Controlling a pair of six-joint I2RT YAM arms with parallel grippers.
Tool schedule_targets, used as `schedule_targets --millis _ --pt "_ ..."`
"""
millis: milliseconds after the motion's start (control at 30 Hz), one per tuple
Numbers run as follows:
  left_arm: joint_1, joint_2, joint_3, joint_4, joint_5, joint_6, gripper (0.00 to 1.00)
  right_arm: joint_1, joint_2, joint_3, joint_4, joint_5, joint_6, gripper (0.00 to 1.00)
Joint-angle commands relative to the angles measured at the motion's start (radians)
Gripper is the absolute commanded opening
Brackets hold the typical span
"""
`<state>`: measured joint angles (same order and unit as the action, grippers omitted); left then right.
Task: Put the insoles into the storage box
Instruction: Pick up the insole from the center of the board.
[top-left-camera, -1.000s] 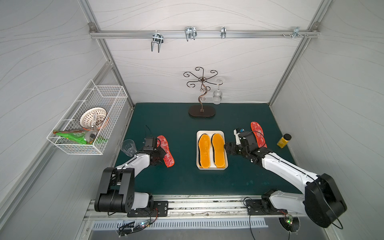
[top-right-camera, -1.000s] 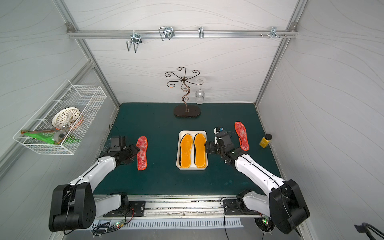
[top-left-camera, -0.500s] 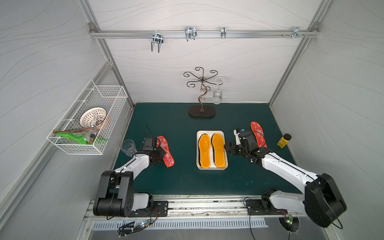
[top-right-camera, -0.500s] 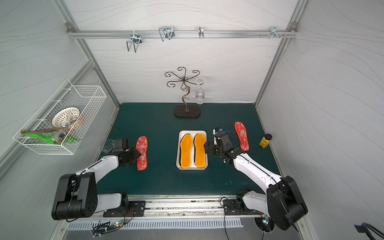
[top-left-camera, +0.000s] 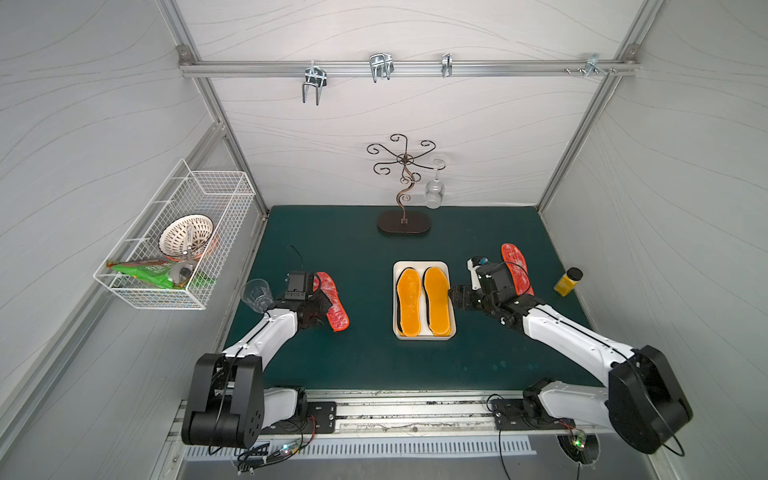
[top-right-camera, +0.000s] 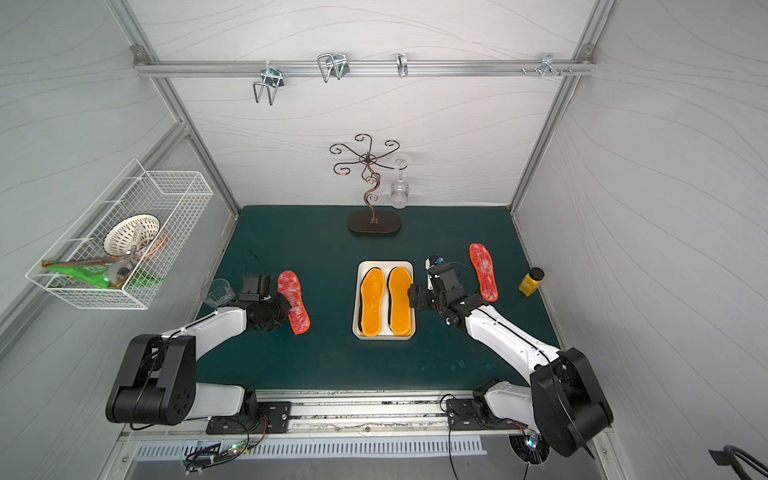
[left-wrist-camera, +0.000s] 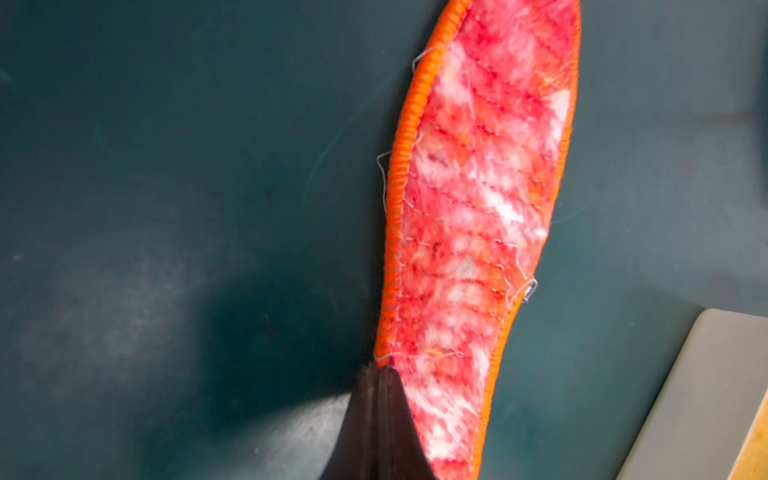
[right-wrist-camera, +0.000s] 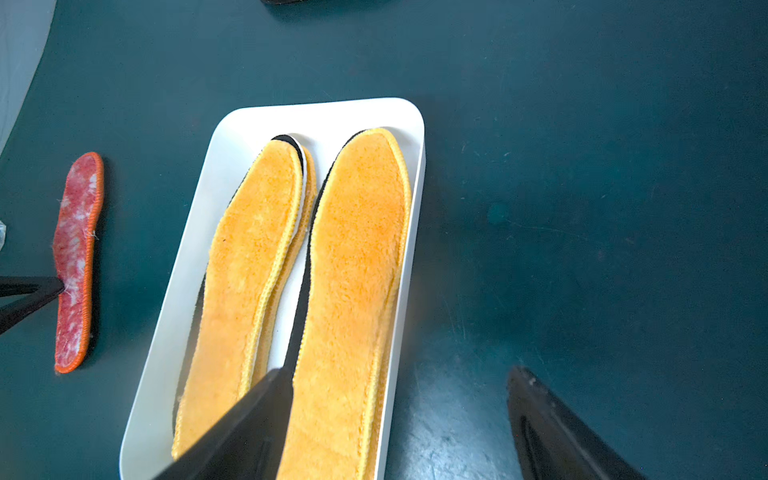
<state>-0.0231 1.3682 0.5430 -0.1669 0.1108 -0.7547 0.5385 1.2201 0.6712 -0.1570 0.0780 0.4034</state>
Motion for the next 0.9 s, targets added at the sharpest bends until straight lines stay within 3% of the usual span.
schedule_targets --millis 0,867 --pt "-0.006 -0.026 0.032 -0.016 -0.013 0.012 0.0 0.006 0.01 0.014 0.011 0.012 0.01 0.85" --pt "-0.062 -0.201 0.111 -0.131 0.005 0.121 0.0 0.007 -0.048 -0.025 0.047 0.065 -0.006 0.85"
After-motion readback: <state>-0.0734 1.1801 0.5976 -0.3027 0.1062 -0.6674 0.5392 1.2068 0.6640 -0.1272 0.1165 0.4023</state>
